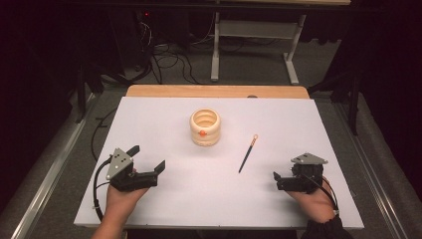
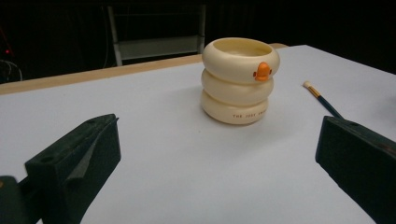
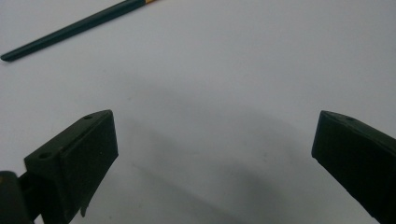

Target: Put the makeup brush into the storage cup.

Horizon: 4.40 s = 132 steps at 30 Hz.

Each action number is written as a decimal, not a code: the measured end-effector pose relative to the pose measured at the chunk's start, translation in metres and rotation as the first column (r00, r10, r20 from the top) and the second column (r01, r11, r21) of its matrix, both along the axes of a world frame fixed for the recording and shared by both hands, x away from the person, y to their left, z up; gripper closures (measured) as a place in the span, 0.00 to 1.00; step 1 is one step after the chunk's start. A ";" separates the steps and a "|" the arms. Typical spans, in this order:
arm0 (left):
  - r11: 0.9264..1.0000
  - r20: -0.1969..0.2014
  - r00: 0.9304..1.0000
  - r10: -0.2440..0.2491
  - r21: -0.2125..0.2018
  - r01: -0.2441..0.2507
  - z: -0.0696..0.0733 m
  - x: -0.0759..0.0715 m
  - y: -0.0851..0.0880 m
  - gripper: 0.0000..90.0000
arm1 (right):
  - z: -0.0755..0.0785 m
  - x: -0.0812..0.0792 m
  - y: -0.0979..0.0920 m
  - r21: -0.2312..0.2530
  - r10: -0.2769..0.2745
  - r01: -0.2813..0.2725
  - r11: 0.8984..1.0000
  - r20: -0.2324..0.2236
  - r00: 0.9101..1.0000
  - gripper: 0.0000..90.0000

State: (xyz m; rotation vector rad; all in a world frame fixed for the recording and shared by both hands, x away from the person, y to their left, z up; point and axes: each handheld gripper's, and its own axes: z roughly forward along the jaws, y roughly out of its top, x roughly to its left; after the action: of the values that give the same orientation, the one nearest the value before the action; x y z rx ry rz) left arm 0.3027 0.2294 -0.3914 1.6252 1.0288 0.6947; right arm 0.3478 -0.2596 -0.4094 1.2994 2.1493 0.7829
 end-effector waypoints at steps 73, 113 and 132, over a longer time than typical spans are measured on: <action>0.999 0.018 0.998 -0.052 0.005 0.052 -0.003 -0.010 -0.004 0.01 | 0.024 0.048 0.041 -0.194 -0.060 -0.056 0.979 -0.544 0.837 0.06; 0.998 0.030 0.998 -0.059 -0.006 0.060 -0.001 -0.010 -0.001 0.01 | 0.028 0.094 0.106 -0.162 -0.017 -0.081 0.983 -0.528 0.849 0.08; 0.998 0.029 0.997 -0.066 -0.003 0.066 -0.001 -0.010 -0.001 0.01 | 0.019 0.109 0.121 -0.124 -0.008 -0.070 0.990 -0.537 0.844 0.16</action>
State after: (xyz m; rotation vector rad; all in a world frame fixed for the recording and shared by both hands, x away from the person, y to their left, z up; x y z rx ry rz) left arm 0.2928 0.2283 -0.3925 1.6335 0.9509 0.6698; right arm 0.4565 -0.1383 -0.3904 1.5461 2.6048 0.2792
